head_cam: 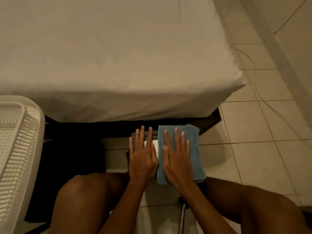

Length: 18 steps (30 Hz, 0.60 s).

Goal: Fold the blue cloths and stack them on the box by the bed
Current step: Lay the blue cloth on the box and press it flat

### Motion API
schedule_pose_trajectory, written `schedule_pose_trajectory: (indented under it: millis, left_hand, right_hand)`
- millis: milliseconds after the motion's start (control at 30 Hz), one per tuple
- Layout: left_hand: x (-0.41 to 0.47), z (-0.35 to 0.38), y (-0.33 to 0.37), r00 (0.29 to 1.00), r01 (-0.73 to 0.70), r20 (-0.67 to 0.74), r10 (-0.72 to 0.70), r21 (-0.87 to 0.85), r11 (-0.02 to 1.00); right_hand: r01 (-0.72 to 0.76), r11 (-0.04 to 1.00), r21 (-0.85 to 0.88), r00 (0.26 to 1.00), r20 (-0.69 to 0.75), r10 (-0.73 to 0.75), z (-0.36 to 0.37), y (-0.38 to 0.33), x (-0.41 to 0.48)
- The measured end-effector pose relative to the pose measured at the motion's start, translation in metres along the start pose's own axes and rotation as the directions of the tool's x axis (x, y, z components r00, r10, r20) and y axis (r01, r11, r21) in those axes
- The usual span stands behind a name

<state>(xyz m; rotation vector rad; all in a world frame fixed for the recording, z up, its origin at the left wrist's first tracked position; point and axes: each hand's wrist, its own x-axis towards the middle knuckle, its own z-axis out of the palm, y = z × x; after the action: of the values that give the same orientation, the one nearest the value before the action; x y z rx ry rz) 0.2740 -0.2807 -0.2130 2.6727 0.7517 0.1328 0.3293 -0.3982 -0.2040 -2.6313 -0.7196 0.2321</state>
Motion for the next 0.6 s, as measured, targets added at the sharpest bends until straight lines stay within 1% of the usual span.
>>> schedule_pose_trajectory:
  millis: [67,100,133,200,233,267,333,367,433,500,567,600]
  left_hand:
    - [0.001,0.0,0.001,1.0,0.005,-0.004,-0.006,-0.006,1.0]
    - [0.002,0.0,0.002,1.0,0.008,-0.006,-0.008,-0.015,1.0]
    - [0.002,0.0,0.003,1.0,0.007,-0.003,-0.007,-0.022,1.0]
    - [0.0,-0.001,0.003,1.0,0.008,-0.003,-0.008,-0.019,1.0]
    - [0.001,-0.001,0.002,1.0,0.007,-0.001,-0.007,-0.021,1.0]
    - [0.001,-0.001,0.001,1.0,0.005,0.003,-0.005,-0.024,1.0]
    - [0.001,0.0,0.0,1.0,0.008,-0.002,-0.008,-0.02,1.0]
    - [0.001,0.0,0.001,1.0,0.011,-0.008,-0.011,-0.018,1.0]
    - [0.002,0.0,0.004,1.0,0.011,-0.008,-0.011,-0.032,0.999]
    - [0.001,0.001,0.004,1.0,0.003,-0.006,-0.004,-0.023,1.0]
    - [0.002,0.001,0.002,1.0,0.002,-0.002,-0.002,-0.016,1.0]
    - [0.002,0.001,0.001,1.0,0.002,0.0,-0.002,-0.016,1.0]
  right_hand:
    - [0.089,0.996,-0.003,0.995,0.041,-0.089,-0.001,0.013,-0.011]
    - [0.089,0.996,0.006,0.995,0.04,-0.089,-0.002,0.023,-0.003]
    - [0.053,0.999,0.005,0.998,0.026,-0.053,-0.004,0.027,0.01]
    - [-0.068,0.997,-0.024,0.998,-0.018,0.068,-0.007,0.023,0.033]
    - [-0.092,0.995,-0.032,0.995,-0.035,0.091,-0.007,0.016,0.035]
    - [-0.08,0.996,-0.031,0.996,-0.031,0.079,-0.006,0.01,0.028]
    - [0.008,1.0,-0.005,1.0,0.01,-0.008,-0.001,0.007,0.001]
    - [0.052,0.999,-0.004,0.998,0.03,-0.052,-0.004,0.012,-0.01]
    - [0.08,0.997,0.001,0.995,0.057,-0.08,-0.009,0.029,-0.006]
    - [0.012,1.0,-0.023,0.999,0.032,-0.012,-0.014,0.028,0.016]
    - [-0.065,0.997,-0.04,0.998,-0.015,0.064,-0.013,0.014,0.022]
    - [-0.058,0.998,-0.035,0.998,-0.011,0.058,-0.011,0.007,0.015]
